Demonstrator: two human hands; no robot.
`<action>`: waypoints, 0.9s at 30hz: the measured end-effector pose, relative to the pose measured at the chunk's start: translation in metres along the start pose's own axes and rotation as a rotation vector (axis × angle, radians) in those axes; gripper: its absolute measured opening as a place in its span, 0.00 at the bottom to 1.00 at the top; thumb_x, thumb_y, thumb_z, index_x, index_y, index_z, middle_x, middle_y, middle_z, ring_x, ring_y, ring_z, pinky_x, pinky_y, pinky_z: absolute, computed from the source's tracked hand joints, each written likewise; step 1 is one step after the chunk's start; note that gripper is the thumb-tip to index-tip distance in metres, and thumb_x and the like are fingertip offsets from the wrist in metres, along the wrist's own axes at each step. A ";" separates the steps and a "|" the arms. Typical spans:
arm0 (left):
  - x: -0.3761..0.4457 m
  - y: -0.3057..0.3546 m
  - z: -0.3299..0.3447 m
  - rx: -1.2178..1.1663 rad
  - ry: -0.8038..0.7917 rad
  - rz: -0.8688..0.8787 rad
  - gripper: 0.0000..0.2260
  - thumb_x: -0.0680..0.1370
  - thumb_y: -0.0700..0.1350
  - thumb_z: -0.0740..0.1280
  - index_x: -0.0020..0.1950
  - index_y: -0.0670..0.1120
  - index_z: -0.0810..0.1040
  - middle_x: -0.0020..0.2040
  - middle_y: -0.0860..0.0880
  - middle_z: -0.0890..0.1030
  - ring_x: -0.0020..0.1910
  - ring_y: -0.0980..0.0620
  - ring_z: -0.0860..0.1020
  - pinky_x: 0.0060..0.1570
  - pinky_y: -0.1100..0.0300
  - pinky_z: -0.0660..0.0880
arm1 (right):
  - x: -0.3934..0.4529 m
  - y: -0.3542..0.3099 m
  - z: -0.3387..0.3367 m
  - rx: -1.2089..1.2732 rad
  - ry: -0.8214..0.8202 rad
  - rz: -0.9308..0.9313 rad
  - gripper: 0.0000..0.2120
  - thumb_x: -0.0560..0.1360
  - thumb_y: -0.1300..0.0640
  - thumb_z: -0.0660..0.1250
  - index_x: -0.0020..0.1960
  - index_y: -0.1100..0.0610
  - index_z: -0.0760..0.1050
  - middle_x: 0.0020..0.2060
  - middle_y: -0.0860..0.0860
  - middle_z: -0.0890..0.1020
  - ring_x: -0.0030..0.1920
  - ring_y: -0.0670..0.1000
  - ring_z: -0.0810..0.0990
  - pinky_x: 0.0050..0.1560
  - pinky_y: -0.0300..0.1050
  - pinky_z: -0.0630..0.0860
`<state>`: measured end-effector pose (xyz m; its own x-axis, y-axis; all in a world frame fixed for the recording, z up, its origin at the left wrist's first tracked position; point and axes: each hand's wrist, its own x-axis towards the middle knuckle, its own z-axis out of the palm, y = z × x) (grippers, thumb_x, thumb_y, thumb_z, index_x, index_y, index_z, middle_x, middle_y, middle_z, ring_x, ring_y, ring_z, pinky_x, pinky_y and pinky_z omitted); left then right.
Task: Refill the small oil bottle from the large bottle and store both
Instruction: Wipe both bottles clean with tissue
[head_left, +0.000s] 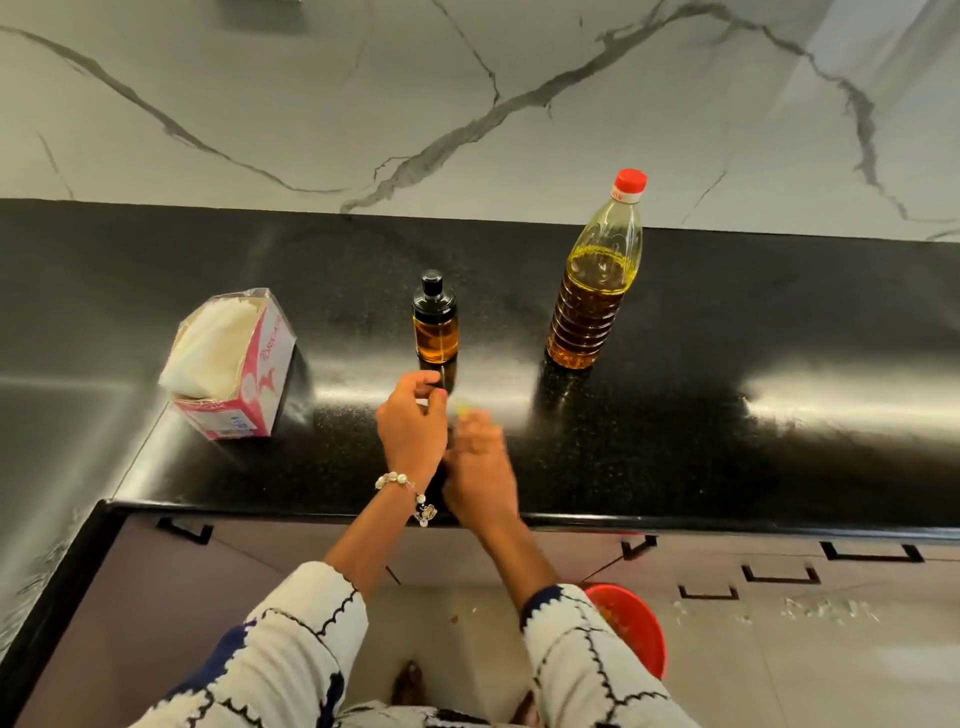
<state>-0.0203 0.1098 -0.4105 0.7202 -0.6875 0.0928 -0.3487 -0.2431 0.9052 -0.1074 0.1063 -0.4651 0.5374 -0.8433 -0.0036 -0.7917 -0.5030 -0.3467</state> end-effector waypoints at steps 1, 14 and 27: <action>0.000 0.001 -0.003 0.023 0.056 -0.005 0.07 0.77 0.39 0.67 0.54 0.45 0.80 0.45 0.49 0.82 0.38 0.53 0.78 0.43 0.63 0.75 | 0.003 -0.010 0.001 -0.005 -0.068 -0.116 0.31 0.77 0.62 0.59 0.77 0.61 0.51 0.77 0.59 0.52 0.77 0.57 0.46 0.76 0.53 0.44; -0.004 -0.011 -0.023 -0.078 0.047 -0.101 0.08 0.76 0.38 0.68 0.52 0.49 0.79 0.40 0.53 0.79 0.38 0.48 0.81 0.46 0.46 0.81 | -0.015 0.140 -0.055 0.047 0.326 0.670 0.25 0.78 0.63 0.58 0.73 0.67 0.58 0.72 0.65 0.63 0.73 0.62 0.59 0.73 0.58 0.57; -0.005 0.003 -0.012 -0.100 0.000 -0.085 0.07 0.76 0.39 0.68 0.52 0.47 0.79 0.43 0.48 0.81 0.32 0.51 0.81 0.37 0.61 0.80 | -0.037 0.002 -0.024 0.162 -0.155 -0.267 0.30 0.75 0.69 0.59 0.75 0.53 0.61 0.75 0.51 0.62 0.73 0.45 0.51 0.75 0.49 0.56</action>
<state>-0.0178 0.1214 -0.4033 0.7448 -0.6672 0.0143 -0.2249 -0.2307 0.9467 -0.1355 0.1321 -0.4432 0.7671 -0.6408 -0.0305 -0.5674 -0.6554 -0.4985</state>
